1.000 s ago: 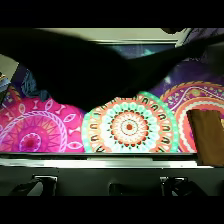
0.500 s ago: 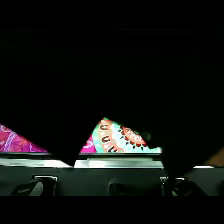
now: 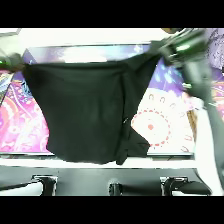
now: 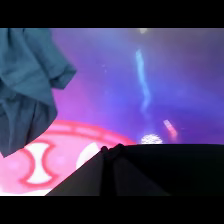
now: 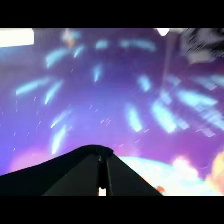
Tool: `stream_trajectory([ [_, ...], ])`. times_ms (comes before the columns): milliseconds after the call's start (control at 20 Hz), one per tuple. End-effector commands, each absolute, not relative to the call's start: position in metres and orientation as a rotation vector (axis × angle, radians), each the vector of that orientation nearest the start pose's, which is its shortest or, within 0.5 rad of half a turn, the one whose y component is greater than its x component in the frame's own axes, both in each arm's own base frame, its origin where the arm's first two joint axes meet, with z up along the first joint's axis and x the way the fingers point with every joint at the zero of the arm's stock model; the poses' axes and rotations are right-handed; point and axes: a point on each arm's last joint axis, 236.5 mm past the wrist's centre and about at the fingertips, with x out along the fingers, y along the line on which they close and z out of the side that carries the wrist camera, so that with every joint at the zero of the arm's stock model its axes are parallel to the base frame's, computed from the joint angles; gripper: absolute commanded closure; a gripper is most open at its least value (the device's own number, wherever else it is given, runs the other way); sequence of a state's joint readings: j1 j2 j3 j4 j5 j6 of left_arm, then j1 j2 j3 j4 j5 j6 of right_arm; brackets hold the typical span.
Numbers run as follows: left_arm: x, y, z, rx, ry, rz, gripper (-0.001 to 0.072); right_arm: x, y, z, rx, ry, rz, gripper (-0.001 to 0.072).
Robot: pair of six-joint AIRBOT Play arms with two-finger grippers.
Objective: Fold the clothes and pants, and hang the long-sleeved shirts on hangers.
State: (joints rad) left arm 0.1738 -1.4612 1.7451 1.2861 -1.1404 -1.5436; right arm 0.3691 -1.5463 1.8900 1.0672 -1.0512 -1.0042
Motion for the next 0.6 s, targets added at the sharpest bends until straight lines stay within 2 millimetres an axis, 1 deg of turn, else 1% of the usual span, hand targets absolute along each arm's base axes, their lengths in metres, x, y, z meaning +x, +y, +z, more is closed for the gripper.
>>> stream_trajectory([
  [0, 0.546, 0.032, 0.039, -0.292, 1.030, -0.021, 0.0692, 0.577, 0.159, 0.070, 0.143, 0.824, -0.074, 0.0679],
  [50, 0.548, 0.029, 0.009, -0.310, 1.084, -0.015, 0.0692, 0.574, 0.173, 0.036, 0.176, 0.900, -0.049, 0.0679],
  [100, 0.547, 0.027, -0.013, -0.335, 1.128, -0.004, 0.0692, 0.570, 0.185, 0.011, 0.196, 0.963, -0.019, 0.0679],
  [150, 0.547, 0.025, -0.034, -0.366, 1.166, 0.013, 0.0691, 0.565, 0.196, -0.006, 0.218, 1.011, 0.012, 0.0674],
  [200, 0.545, 0.023, -0.047, -0.399, 1.194, 0.028, 0.0689, 0.561, 0.207, -0.015, 0.229, 1.045, 0.055, 0.0659],
  [250, 0.544, 0.018, -0.054, -0.429, 1.210, 0.025, 0.0684, 0.558, 0.215, -0.017, 0.215, 1.058, 0.101, 0.0637],
  [300, 0.545, 0.016, -0.053, -0.447, 1.208, 0.020, 0.0636, 0.555, 0.221, -0.013, 0.192, 1.060, 0.149, 0.0569],
  [350, 0.547, 0.016, -0.046, -0.457, 1.197, 0.015, 0.0505, 0.553, 0.221, -0.005, 0.159, 1.056, 0.191, 0.0483],
  [400, 0.547, 0.019, -0.034, -0.456, 1.185, 0.014, 0.0353, 0.549, 0.217, 0.008, 0.127, 1.051, 0.229, 0.0466],
  [450, 0.547, 0.025, -0.019, -0.455, 1.167, 0.015, 0.0222, 0.546, 0.210, 0.025, 0.099, 1.042, 0.261, 0.0452],
  [500, 0.545, 0.034, 0.001, -0.456, 1.142, 0.021, 0.0166, 0.542, 0.196, 0.046, 0.064, 1.023, 0.290, 0.0400],
  [550, 0.543, 0.046, 0.021, -0.461, 1.110, 0.033, 0.0167, 0.539, 0.177, 0.067, 0.028, 1.003, 0.306, 0.0351],
])
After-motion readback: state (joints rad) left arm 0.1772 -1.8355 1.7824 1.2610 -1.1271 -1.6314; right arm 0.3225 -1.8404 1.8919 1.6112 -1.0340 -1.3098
